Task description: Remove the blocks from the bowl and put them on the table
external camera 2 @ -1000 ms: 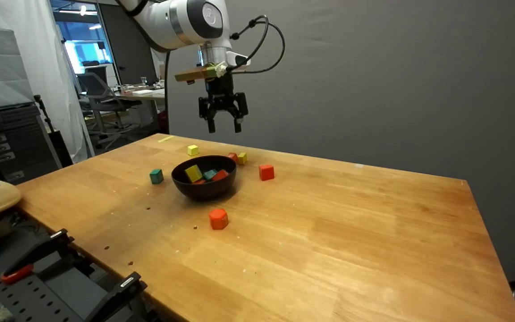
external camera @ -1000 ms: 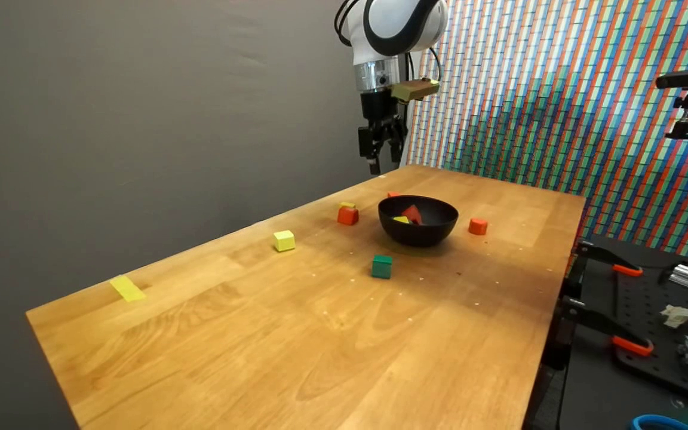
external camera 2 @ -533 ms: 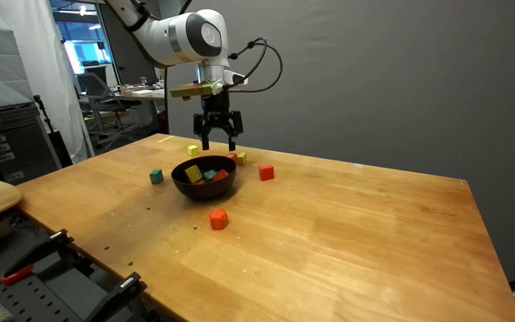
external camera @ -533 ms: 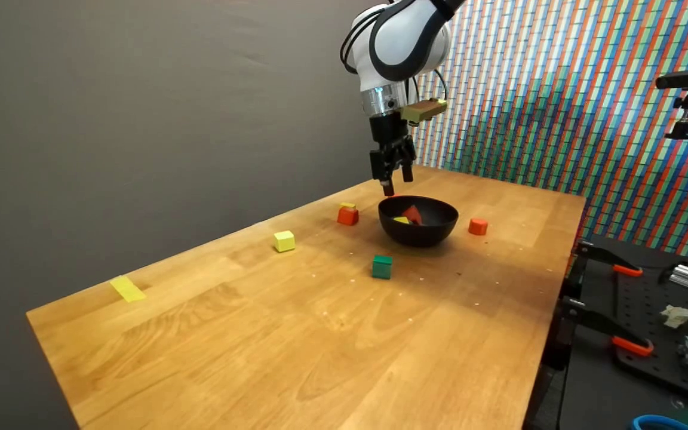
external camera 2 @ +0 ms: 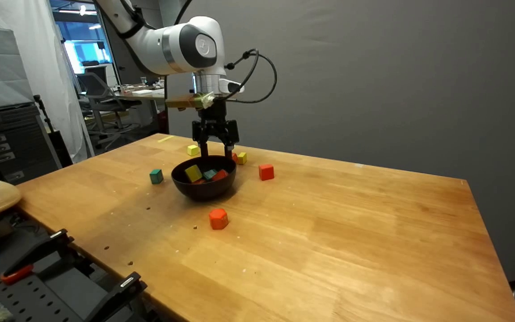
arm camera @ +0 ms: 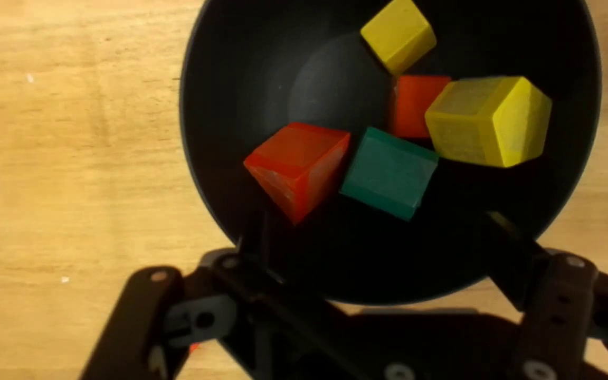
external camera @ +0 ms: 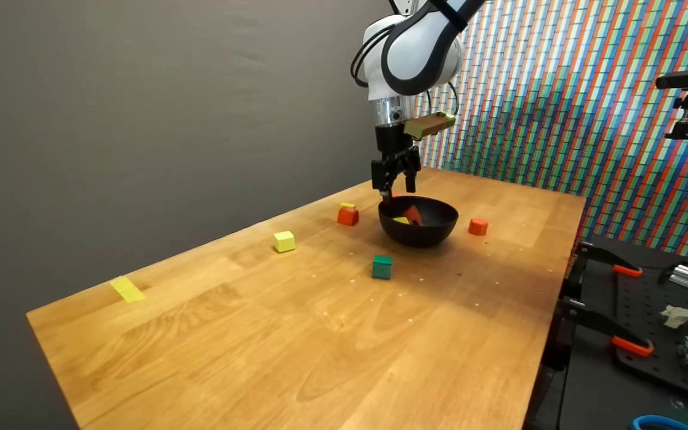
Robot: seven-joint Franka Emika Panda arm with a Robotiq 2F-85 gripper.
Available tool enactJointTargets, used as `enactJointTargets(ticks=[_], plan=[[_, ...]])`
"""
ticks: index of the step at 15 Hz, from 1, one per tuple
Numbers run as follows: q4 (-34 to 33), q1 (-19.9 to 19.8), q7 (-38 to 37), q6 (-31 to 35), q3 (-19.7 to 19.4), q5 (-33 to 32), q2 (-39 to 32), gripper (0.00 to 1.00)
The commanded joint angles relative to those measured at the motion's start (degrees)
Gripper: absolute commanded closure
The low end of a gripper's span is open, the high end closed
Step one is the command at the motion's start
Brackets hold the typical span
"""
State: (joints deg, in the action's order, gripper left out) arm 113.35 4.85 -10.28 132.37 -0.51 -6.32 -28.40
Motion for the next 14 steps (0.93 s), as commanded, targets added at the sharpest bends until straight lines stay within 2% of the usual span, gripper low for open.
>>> enactJointTargets(ticks=[1,10,12,14], plan=[[0.69,0.6,-1.76,1.36,-0.4,0.22,-0.02,0.0],[5.81,-0.47,-3.1,4.13,-0.58,2.0,1.09,0.0],[5.41,-0.2,-6.89,6.24,-0.36,5.05,-0.78,0.0],[5.22,2.24,-14.16,10.25,-2.2,4.99,-2.83,0.0]])
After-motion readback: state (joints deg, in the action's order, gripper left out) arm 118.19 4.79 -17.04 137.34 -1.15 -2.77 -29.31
